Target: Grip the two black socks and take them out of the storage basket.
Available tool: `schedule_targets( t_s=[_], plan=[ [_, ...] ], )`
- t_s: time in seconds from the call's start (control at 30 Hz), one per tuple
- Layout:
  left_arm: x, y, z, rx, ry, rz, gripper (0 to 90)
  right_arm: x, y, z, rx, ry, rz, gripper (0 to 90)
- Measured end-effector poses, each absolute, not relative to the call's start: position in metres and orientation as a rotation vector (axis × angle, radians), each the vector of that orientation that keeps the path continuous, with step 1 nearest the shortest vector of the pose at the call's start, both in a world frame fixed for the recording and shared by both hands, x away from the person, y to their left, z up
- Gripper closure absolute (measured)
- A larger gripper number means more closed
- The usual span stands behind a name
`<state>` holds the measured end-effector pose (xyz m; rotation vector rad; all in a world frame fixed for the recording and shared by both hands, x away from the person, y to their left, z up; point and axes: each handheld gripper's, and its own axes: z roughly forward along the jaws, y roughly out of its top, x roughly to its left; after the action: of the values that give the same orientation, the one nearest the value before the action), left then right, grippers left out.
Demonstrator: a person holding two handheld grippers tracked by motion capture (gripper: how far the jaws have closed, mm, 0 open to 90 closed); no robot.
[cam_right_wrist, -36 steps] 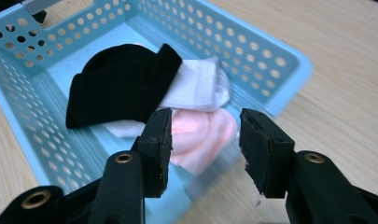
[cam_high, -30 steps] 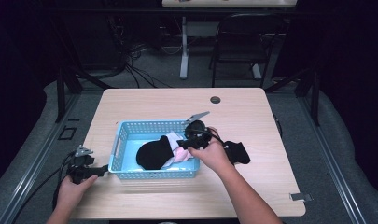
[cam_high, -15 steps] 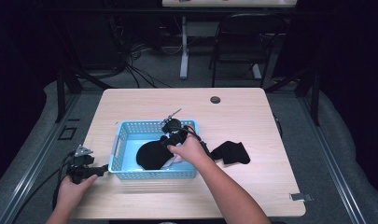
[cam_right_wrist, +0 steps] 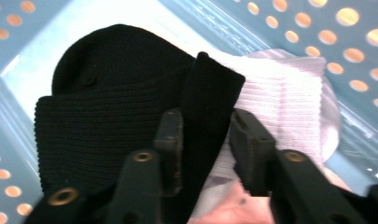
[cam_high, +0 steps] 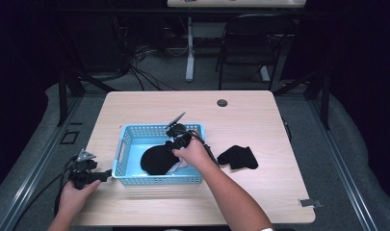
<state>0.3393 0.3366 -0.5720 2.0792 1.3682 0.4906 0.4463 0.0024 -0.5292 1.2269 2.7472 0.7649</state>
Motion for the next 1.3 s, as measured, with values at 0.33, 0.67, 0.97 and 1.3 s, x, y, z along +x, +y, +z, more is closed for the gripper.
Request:
schedule_targets(
  t_s=[0.33, 0.67, 0.97, 1.3],
  plan=[
    [0.339, 0.337, -0.572, 2.078, 1.370, 0.488, 24.7, 0.426, 0.004, -0.505, 1.041, 2.658, 0.926, 84.3],
    [0.339, 0.336, -0.572, 2.087, 1.366, 0.490, 24.7, 0.396, -0.004, -0.465, 0.891, 2.605, 1.134, 86.0],
    [0.339, 0.336, -0.572, 2.087, 1.366, 0.489, 24.7, 0.385, -0.018, -0.426, 0.814, 2.555, 1.198, 86.1],
    [0.339, 0.336, -0.572, 2.086, 1.368, 0.489, 24.7, 0.375, -0.038, -0.397, 0.777, 2.488, 1.239, 86.1]
  ],
)
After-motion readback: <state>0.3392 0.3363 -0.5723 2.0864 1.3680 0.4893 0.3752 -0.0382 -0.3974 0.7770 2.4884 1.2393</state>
